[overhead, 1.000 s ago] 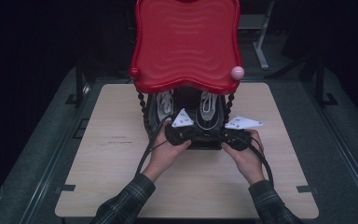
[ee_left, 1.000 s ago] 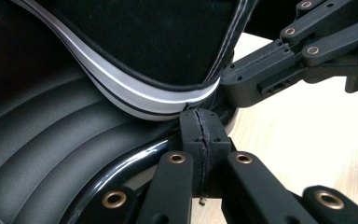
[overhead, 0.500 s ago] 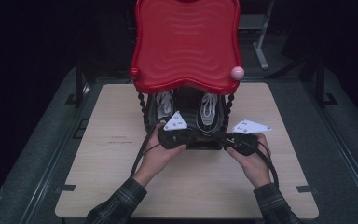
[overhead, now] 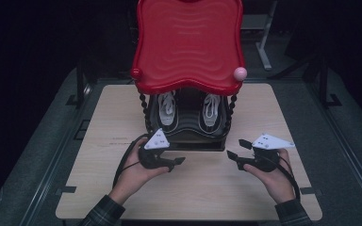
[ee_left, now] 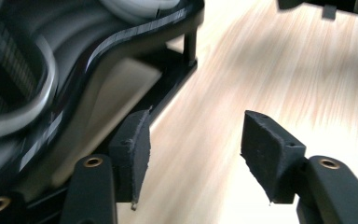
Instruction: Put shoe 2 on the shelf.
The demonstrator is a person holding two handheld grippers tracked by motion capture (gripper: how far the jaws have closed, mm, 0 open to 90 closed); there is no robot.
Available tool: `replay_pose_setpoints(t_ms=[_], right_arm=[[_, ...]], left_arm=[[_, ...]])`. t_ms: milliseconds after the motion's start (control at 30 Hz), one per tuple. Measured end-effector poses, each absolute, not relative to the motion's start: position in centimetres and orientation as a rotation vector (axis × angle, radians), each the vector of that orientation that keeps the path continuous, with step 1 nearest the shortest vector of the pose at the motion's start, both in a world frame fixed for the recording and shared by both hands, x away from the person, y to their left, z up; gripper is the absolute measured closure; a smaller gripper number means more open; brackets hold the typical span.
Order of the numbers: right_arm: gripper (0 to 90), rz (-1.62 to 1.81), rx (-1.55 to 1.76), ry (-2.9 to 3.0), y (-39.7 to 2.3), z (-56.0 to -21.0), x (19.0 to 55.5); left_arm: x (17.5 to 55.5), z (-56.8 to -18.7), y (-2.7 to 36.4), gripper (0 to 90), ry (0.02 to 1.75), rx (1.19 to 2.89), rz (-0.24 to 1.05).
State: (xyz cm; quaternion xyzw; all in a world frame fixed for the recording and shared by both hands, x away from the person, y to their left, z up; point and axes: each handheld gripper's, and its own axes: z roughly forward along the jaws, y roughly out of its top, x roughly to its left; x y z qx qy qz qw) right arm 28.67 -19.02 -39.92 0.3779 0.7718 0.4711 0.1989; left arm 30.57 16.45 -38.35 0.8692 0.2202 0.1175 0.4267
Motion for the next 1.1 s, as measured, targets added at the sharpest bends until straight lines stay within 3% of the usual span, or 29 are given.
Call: replay_pose_setpoints(t_ms=[200,567,1100], right_arm=[[30.1,1.236,1.117,2.187,-21.5,-41.7,27.6],[26.6,1.077,1.228,2.232,-25.1,-44.5,26.0],[24.4,0.954,1.319,2.259,-27.7,-47.4,25.4]], left_arm=[[29.1,-40.1,21.3,32.4,0.67,2.2,0.332],[27.6,-42.8,28.3,25.9,0.883,2.258,0.403],[26.7,-46.0,32.3,18.5,1.006,2.287,0.382]])
